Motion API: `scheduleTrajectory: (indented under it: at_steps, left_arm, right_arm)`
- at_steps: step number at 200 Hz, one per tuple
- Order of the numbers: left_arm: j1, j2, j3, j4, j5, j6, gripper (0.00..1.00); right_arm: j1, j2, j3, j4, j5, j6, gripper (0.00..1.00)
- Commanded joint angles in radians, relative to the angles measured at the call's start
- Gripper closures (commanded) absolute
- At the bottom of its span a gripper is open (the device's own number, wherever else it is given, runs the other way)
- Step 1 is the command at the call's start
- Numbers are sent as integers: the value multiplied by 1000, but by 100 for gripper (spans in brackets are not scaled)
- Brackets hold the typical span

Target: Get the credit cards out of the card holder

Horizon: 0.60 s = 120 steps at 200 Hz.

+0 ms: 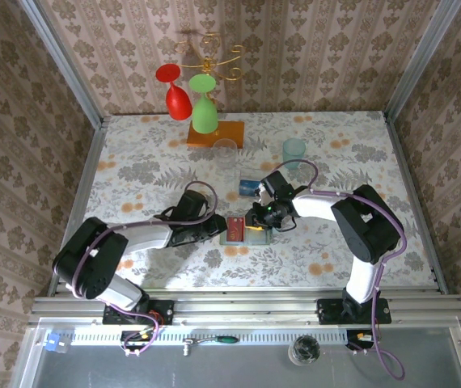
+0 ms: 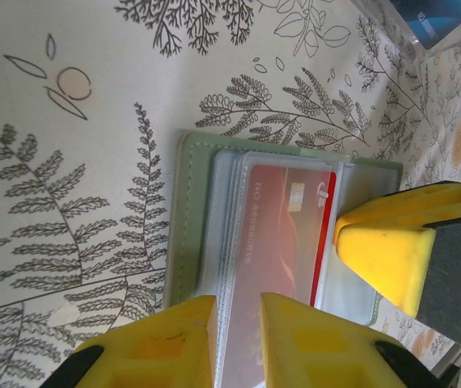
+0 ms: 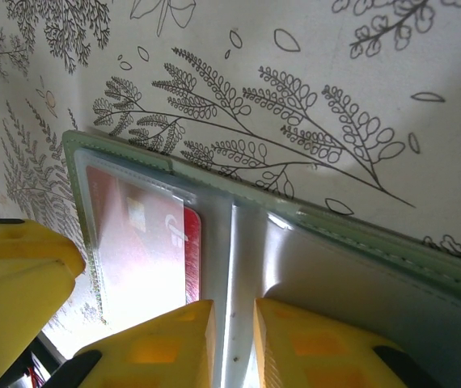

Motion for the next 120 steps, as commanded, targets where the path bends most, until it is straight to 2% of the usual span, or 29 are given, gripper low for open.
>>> scheduleTrajectory:
  at_steps: [1,58,120]
  left_arm:
    - [9,25,36,-6,16,34,79]
    - [10,50,39,-14,20,38,79]
    - [4,40,-6,31,38,1,79]
  right_arm:
    - [-7,-26,9,-82,3,-3,78]
    - [11,-82,13,-58,-30,48,76]
    - [40,-64,22,-10,-62,92,76]
